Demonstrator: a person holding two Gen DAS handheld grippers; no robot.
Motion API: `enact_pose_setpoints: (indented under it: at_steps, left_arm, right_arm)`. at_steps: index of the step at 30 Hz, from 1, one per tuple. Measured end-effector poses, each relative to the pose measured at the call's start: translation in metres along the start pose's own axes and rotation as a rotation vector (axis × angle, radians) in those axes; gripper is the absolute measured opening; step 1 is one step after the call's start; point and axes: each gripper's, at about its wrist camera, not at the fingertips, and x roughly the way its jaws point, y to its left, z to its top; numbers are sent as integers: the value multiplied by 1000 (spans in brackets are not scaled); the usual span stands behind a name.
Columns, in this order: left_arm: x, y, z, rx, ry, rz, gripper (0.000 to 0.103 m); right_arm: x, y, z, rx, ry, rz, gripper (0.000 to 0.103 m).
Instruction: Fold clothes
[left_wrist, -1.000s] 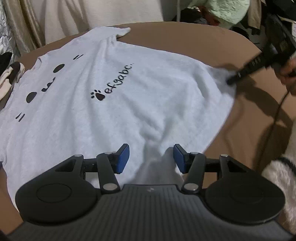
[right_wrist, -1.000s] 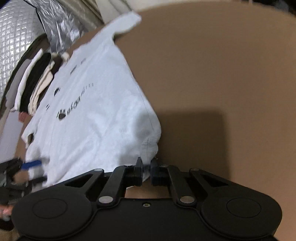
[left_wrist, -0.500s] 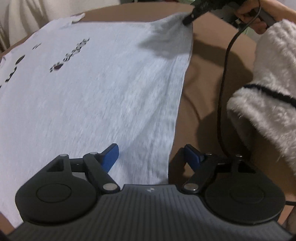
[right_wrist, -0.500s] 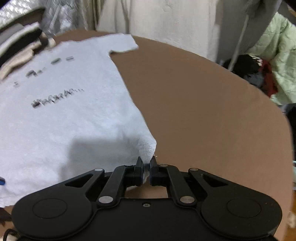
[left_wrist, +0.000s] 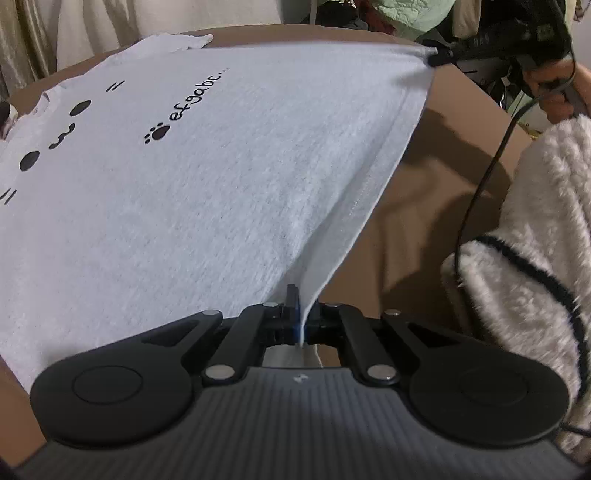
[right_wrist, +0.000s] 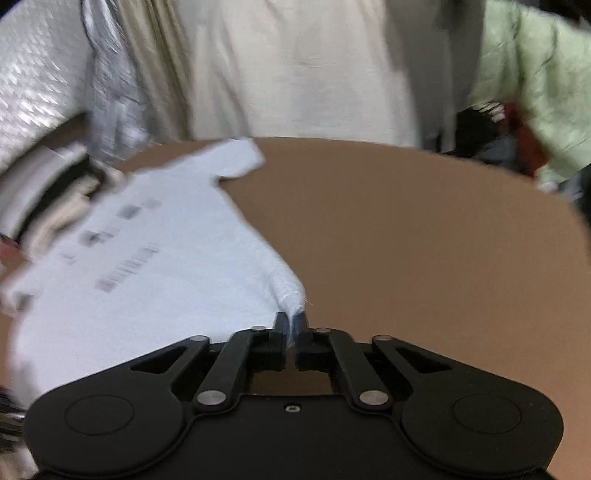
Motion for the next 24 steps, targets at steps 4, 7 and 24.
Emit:
enact_pose_setpoints:
  at_steps: [4, 7, 24]
  left_arm:
    - [26, 12, -4, -71, 68, -16, 2]
    - [33, 15, -4, -77, 91, -24, 4]
    - [-45, 45, 0, -146, 10, 13, 62]
  right_arm:
    - [29, -8, -6, 25, 80, -32, 0]
    - [46, -5, -13, -5, 130, -68, 0]
    - [16, 101, 35, -255, 43, -108, 54]
